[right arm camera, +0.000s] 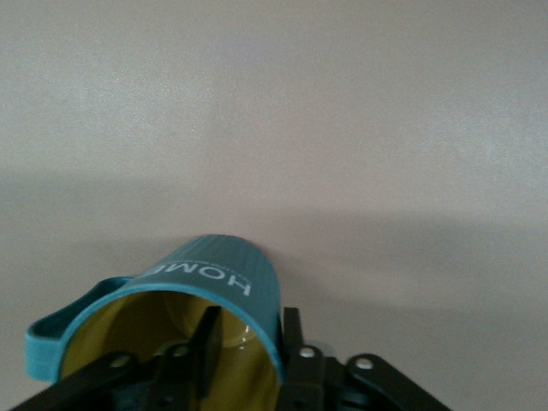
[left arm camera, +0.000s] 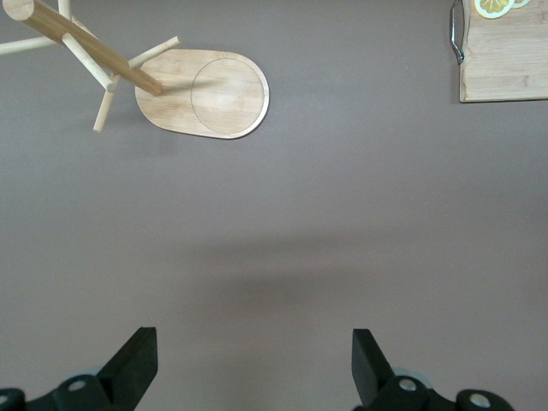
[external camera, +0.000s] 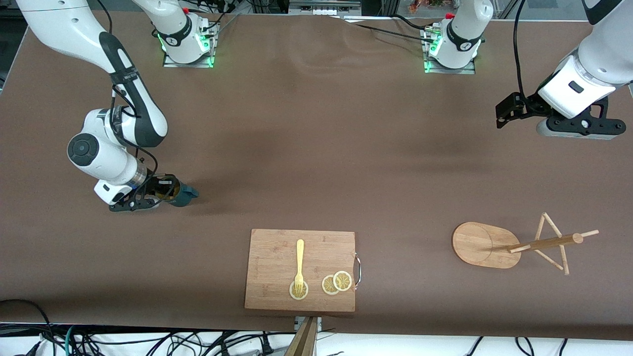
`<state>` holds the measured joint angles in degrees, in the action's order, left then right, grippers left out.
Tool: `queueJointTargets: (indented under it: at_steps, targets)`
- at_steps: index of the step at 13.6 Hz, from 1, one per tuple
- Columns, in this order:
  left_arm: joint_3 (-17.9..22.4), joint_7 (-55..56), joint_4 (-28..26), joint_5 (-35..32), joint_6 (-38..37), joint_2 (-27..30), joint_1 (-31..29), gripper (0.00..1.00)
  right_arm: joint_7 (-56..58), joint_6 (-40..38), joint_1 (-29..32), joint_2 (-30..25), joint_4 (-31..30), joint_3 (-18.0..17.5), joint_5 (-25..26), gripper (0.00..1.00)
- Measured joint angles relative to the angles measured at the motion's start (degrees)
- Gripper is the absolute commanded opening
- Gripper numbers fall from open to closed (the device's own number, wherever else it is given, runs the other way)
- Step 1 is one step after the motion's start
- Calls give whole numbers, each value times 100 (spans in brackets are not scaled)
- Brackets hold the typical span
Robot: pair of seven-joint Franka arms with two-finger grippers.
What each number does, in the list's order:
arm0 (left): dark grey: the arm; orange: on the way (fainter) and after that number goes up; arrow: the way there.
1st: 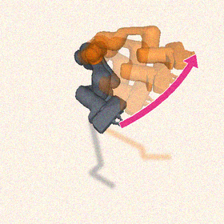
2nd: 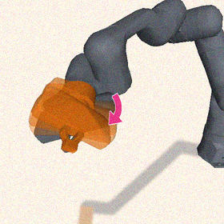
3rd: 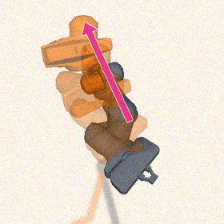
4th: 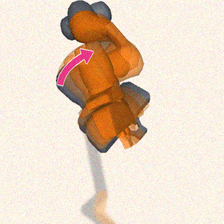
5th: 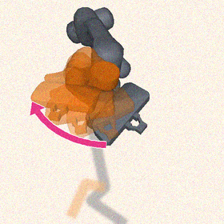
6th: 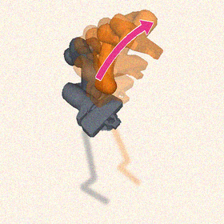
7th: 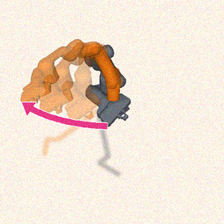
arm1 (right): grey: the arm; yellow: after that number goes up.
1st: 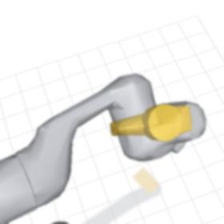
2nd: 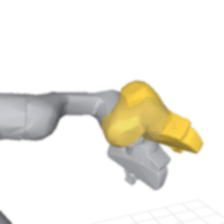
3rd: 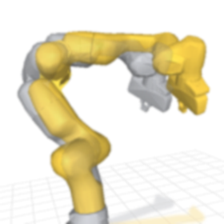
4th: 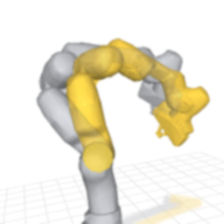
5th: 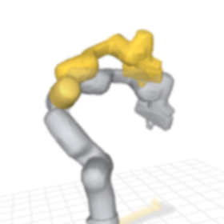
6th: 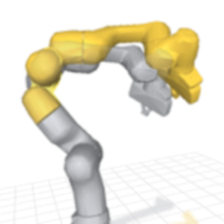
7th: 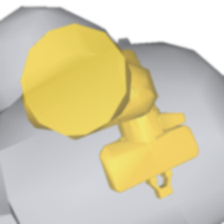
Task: Pass cup and hang on rack
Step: 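Carry the teal mug with the right gripper toward the table middle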
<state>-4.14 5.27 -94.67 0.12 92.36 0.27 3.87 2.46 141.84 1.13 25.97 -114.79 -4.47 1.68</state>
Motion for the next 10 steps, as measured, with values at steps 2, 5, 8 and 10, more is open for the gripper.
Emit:
queueJointTargets:
  at_steps: [2,5,8,10]
  targets:
    - [0,0,0,0,0,0,0,100,9,-6,0,0,0,-2,0,0]
    - [0,0,0,0,0,0,0,100,28,-48,-5,-5,32,-167,0,0]
    - [0,0,0,0,0,0,0,100,18,-387,-161,-43,349,-557,0,0]
    - [0,0,0,0,0,0,0,100,-72,-718,-542,-56,698,-632,0,0]
